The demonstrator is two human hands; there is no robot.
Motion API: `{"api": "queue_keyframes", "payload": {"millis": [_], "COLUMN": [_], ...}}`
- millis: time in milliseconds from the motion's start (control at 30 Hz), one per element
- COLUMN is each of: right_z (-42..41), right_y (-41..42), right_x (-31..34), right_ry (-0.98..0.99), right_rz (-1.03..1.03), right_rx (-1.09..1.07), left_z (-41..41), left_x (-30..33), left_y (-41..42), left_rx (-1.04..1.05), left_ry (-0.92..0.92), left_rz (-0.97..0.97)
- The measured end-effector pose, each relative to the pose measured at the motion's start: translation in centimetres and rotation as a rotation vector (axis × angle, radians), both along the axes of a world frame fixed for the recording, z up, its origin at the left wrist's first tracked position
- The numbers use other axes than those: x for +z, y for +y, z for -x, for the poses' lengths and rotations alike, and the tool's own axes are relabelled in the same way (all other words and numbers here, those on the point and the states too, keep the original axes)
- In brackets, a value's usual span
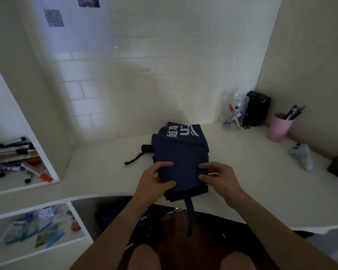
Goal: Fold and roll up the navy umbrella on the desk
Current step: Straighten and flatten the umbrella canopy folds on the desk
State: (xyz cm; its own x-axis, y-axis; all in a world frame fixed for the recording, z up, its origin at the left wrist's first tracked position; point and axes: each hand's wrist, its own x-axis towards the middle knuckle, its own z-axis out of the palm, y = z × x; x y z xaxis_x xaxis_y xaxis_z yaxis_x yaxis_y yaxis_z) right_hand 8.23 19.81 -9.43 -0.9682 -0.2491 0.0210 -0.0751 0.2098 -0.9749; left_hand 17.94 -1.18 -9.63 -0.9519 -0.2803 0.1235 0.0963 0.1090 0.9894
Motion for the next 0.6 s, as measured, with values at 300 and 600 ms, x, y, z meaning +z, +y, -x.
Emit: {"api": "queue_keyframes", "payload": {"millis": [300, 600], "right_z": [-0.5, -0.1], "right_y": [0.6, 0.7], "right_x": [-0.5, -0.3], "right_ry": [0.015, 0.102], "right_rz": [-0.13, -0.473], "right_rx": [0.04, 0.134], "left_z": [2.2, 3.4], "left_x": [-1.4, -3.0], "left_y": [-1.7, -3.0], "left_rx": [0.091, 0.071], "left_ry": [-0.014, 0.025], "left_rz": [0.219, 0.366]}}
